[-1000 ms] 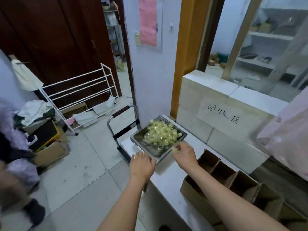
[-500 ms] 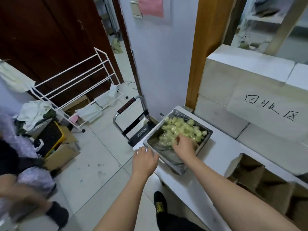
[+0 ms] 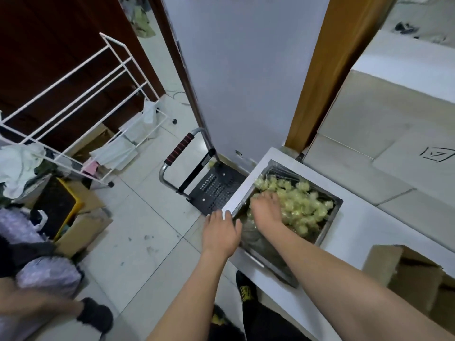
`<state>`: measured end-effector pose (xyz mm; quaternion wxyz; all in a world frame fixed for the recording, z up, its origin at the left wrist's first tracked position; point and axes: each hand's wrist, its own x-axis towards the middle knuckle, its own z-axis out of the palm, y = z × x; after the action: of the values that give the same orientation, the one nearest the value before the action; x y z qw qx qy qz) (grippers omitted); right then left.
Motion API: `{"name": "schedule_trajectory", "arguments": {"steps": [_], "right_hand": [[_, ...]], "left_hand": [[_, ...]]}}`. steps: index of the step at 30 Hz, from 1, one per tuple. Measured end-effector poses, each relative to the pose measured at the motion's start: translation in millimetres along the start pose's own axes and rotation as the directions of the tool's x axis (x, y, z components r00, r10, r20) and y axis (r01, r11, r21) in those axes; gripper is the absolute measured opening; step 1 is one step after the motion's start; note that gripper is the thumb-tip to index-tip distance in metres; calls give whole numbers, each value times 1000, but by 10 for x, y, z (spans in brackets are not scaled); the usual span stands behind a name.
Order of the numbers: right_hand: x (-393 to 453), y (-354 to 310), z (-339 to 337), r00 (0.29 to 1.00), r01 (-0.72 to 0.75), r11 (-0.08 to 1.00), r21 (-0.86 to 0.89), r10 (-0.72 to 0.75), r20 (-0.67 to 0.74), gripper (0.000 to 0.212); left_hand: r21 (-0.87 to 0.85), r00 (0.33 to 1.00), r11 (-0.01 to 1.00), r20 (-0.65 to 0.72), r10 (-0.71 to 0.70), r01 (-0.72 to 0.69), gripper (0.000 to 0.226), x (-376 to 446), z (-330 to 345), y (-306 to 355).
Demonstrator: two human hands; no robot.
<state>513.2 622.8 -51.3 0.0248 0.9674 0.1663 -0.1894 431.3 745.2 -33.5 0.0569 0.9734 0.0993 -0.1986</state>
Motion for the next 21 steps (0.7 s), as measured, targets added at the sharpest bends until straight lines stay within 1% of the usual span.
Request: {"name": "schedule_trajectory", "arguments": {"steps": [2,4,7,10,11,13,15,17,19,21], "right_hand": [[18,-26,35,1000,17,995,-95,-14,27,21],[17,-65,44,998,31,987,-155,-23,52,22],[36,-124,19,996,22,986,-163,-8,85,25],[55,-131,-40,997,-16,995,-102,24,79,21],[58,-124,-47,997,-32,996,-78,37,70,26],[58,-111,-54,997,-55,998,-18,55,44,45],[61,-111,-78,998,-60,998,35,60,-5,54],[48,-117,-121,996,-74,994,84,78,-38,54],[6,-116,-168,991,-102,984,149,113,-70,46],[-76,-93,-227,984,-138,967,216,158,-80,44]], "left_hand": [[1,1000,1000,13,13,-13,51,77,-18,-22],[1,1000,1000,13,22,-22,50,151,-57,-60],[32,1000,999,7,31,-31,52,245,-122,-145],[67,999,997,29,46,-48,52,301,-169,-236],[78,998,996,35,50,-53,51,310,-176,-261],[98,998,993,38,58,-62,51,317,-197,-297],[113,998,991,23,66,-68,51,331,-220,-319],[125,997,989,11,76,-76,50,347,-234,-333],[133,995,987,11,95,-95,50,348,-250,-335],[135,993,984,14,118,-119,51,357,-281,-315]]}}
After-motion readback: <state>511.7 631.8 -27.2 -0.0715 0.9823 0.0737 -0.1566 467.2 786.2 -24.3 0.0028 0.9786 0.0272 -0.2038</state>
